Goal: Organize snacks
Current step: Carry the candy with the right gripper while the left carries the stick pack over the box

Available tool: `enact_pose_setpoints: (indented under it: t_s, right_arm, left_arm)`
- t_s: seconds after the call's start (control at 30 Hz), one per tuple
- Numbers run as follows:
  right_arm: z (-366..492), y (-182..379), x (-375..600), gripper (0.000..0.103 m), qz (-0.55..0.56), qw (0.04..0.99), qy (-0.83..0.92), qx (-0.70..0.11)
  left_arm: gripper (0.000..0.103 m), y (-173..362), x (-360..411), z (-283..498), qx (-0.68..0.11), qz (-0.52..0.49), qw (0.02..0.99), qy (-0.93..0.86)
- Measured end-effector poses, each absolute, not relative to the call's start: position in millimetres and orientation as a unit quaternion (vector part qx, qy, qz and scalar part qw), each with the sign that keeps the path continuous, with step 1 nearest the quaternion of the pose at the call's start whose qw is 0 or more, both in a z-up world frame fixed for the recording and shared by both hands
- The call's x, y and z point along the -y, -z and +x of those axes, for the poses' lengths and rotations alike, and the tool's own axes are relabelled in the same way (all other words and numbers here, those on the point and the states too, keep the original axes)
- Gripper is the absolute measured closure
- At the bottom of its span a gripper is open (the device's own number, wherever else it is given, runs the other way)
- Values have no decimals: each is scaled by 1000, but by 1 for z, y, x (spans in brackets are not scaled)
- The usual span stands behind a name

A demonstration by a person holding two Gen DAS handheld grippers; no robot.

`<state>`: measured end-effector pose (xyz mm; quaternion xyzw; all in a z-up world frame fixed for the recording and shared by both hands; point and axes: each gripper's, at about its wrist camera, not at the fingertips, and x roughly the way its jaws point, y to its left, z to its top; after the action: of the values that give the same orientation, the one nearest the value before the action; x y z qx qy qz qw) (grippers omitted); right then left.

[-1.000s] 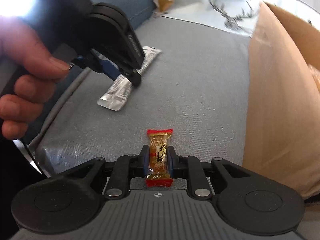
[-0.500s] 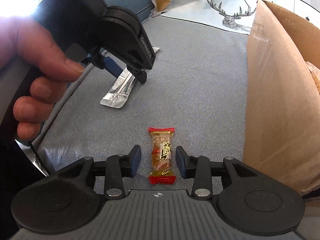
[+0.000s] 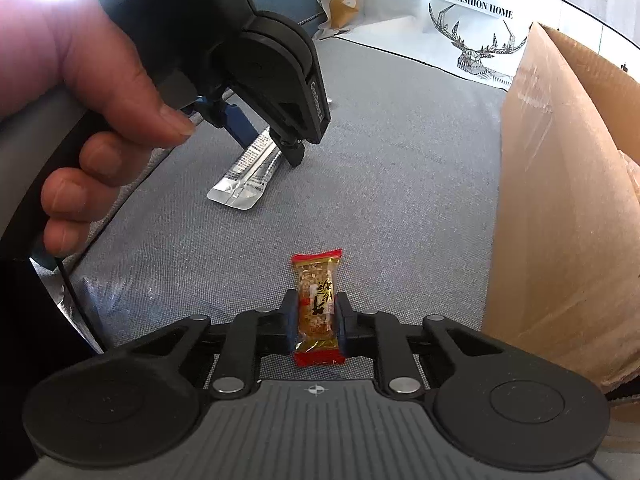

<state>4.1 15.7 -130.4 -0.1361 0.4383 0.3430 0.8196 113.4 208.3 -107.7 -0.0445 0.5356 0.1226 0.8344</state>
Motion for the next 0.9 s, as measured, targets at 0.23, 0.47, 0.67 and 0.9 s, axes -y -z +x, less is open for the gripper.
enact_pose_setpoints:
  t_s: [0.23,0.47,0.67,0.9]
  right_arm:
    - [-1,127,-13,84,-133,824,-348,-426]
    - [-8,98,4,85,-109,846,-359,-379]
    - [-15,60,32,85,-84,870,-355,-332]
    - [-14,3,94,85,-36,906,-326,-268]
  left_arm:
    - [77,106,-206,112,-531,-38,838,-122]
    - [79,88,-209,99,-495,-51,858,-123]
    - [79,53,-206,79,-417,-63,900,-110]
    - [79,14,-191,47,-330,-87,937,-77]
